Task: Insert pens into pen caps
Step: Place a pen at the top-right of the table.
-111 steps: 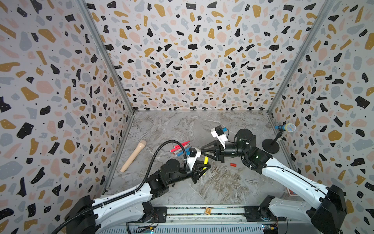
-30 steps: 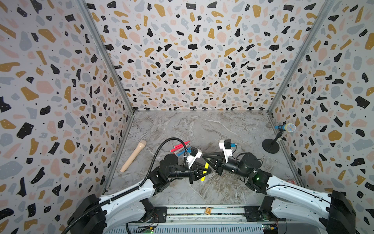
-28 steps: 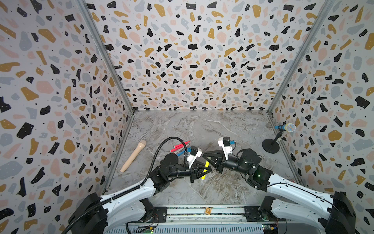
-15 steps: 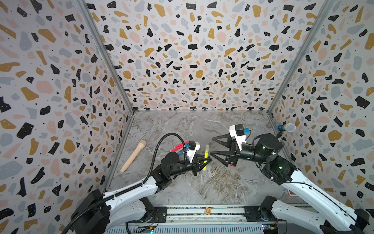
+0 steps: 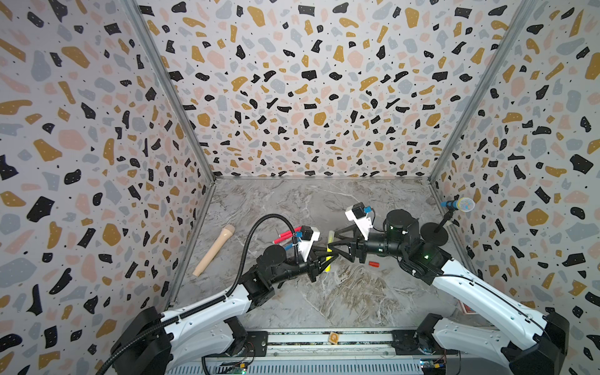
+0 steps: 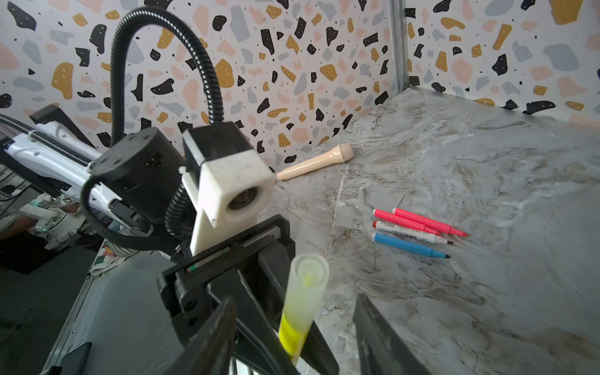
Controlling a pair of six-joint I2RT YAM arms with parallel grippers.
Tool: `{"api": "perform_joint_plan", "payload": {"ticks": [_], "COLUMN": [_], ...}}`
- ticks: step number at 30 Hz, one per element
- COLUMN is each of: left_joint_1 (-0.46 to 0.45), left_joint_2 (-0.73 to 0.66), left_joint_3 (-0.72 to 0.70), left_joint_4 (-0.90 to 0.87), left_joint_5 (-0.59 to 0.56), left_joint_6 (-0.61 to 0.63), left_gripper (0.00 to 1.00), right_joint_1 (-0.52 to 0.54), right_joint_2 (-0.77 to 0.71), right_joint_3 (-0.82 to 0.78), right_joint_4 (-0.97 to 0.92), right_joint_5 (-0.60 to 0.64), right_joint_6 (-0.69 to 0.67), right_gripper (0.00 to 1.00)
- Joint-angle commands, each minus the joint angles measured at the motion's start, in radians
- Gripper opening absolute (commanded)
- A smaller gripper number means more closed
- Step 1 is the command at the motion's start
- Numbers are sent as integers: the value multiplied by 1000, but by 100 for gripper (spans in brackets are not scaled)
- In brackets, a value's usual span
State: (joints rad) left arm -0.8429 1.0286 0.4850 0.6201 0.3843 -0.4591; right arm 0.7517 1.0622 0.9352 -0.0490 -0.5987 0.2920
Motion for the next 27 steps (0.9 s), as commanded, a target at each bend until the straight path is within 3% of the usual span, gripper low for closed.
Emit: {"api": "perform_joint_plan", "payload": {"ticks": [1, 11, 16, 21, 22, 24, 25, 27], "left_joint_1": [-5, -8, -14, -14, -14, -14, -13, -14], "left_joint_2": [-19, -11, -15, -36, -41, -48, -53, -62], "left_joint_3": [2, 9, 10, 5, 5, 7, 9, 7], "left_joint_4": [42, 46, 40, 7, -8, -49, -83, -160], "left_joint_5": [-20, -14, -6, -29, -45, -73, -100, -164], "left_joint_6": [15, 19, 19, 36, 41, 66, 81, 112], "left_gripper": [0, 0, 0, 0, 5, 49, 58, 65], "right_joint_1": [1, 0, -2, -2, -4, -16, -31, -65], "right_joint_2": [-10, 31, 58, 64, 59, 52, 50, 52], "right_joint_3": [-5, -34, -57, -45, -41, -27, -20, -1], "right_joint_4": [12, 78, 153, 149, 143, 122, 113, 83], "right_joint_5": [-53, -107, -124, -117, -101, -67, -53, -24], "right_joint_6": [4, 21, 53, 51, 46, 37, 31, 6], "right_gripper": [54, 52, 42, 7, 4, 4, 4, 4]}}
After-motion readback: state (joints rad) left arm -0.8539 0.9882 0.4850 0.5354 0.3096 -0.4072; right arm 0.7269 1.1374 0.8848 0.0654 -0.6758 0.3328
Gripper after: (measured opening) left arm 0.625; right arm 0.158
